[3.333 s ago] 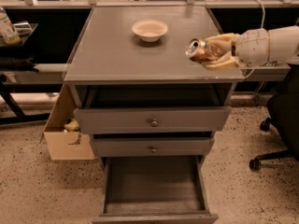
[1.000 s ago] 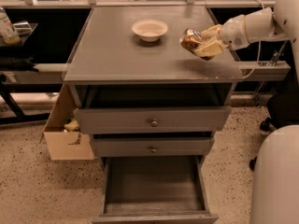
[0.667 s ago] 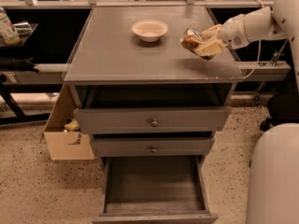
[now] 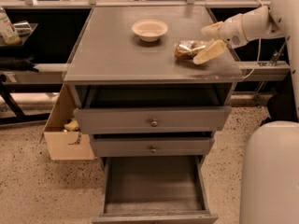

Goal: Pick orange can from bottom drawer and place on counter

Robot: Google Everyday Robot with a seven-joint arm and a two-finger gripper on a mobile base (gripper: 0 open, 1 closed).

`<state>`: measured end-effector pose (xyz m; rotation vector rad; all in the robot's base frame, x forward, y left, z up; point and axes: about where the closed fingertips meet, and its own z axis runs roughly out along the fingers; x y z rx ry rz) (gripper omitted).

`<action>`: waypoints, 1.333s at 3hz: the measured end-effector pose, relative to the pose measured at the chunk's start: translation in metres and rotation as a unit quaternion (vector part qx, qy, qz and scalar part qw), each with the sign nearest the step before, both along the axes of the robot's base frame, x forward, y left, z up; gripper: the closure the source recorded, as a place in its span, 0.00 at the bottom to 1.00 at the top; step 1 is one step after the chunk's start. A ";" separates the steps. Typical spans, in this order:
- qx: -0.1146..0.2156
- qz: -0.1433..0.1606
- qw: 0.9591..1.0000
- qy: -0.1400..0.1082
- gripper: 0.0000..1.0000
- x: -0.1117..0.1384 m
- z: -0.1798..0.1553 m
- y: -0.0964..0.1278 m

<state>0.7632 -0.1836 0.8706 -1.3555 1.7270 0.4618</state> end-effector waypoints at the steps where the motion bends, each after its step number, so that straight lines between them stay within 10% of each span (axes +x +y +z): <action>1: -0.001 -0.002 1.000 0.002 0.00 0.002 0.000 0.000; 4: 0.017 -0.030 0.997 -0.065 0.00 -0.007 0.051 -0.025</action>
Offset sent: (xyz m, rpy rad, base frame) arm -0.0057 -0.0191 0.0235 0.0122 -0.0463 -0.0441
